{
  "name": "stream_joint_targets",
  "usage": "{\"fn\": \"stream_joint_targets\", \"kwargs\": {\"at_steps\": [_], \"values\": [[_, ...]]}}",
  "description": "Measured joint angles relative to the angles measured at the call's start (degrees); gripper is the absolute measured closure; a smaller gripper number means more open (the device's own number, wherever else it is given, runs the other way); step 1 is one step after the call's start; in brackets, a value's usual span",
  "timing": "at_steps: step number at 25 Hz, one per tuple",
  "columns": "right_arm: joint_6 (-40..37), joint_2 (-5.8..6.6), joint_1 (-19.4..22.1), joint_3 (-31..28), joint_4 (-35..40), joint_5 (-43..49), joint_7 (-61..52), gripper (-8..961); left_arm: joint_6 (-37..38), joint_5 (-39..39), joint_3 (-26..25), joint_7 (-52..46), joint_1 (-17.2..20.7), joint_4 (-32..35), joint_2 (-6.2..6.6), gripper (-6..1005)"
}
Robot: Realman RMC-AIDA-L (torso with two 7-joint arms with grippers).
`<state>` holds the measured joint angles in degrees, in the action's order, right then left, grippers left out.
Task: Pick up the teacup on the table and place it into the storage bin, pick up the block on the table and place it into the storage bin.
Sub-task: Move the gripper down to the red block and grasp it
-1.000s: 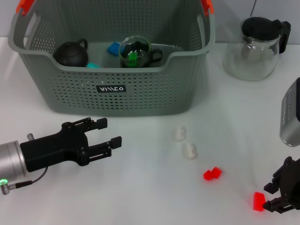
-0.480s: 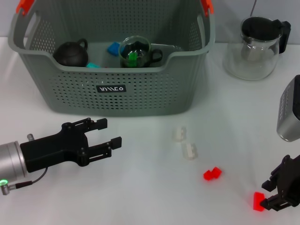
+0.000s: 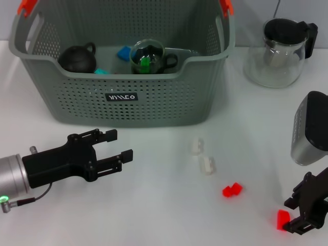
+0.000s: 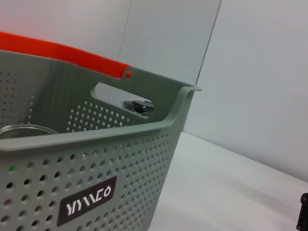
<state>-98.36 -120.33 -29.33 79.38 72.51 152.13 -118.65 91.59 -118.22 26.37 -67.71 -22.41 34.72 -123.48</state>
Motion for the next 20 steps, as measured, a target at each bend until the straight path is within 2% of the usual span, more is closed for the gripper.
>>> {"fn": "stream_joint_targets", "kwargs": {"at_steps": [20], "values": [[2.78,0.01,-0.42,5.97,-1.07,-0.01,-1.55,395,-0.63,-0.17,0.09,-0.05,0.05,0.00,-0.09,275]]}}
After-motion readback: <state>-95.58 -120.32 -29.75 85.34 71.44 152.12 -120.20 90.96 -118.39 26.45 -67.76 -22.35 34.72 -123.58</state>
